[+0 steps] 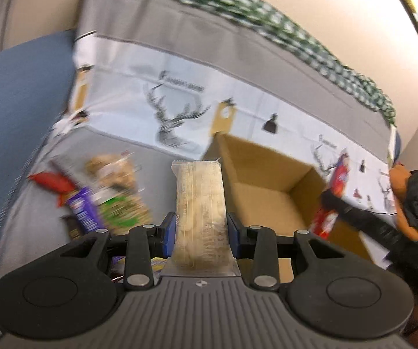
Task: Organize snacks
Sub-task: 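Lift and carry the red bag with right tool while left tool carries the white pack to the box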
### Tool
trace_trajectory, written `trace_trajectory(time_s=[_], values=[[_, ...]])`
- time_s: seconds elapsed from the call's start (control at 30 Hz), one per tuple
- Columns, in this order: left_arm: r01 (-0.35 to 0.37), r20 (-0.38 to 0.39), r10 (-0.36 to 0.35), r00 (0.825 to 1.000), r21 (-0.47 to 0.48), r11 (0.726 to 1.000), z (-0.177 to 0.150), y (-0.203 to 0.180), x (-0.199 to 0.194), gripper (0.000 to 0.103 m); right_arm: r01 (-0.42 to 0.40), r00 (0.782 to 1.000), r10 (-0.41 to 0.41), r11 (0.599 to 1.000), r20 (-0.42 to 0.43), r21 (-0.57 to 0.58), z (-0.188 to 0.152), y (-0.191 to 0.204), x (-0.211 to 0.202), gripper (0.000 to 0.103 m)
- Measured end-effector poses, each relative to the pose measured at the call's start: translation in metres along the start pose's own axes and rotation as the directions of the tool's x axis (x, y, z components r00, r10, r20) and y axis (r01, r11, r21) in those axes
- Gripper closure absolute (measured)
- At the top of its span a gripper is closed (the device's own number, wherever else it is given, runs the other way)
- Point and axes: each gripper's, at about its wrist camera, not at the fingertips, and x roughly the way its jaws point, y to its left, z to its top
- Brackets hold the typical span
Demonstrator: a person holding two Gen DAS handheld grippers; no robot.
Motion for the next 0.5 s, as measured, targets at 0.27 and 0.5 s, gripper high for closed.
trace_trajectory(time_s=[0.27, 0.5], values=[[0.100, 0.000, -0.100, 0.995, 0.069, 0.993, 0.018, -0.075, 0.040, 0.063, 0.084, 0.996, -0.084, 0.996, -0.020, 0.043, 0.000, -0.027, 0.003, 0.056], [0.145, -0.012, -0.144, 0.989, 0.135, 0.980, 0.021, -0.119, 0.065, 0.063, 0.127, 0.992, -0.126, 0.989, -0.021, 0.076, 0.002, -0.041, 0.002, 0.056]])
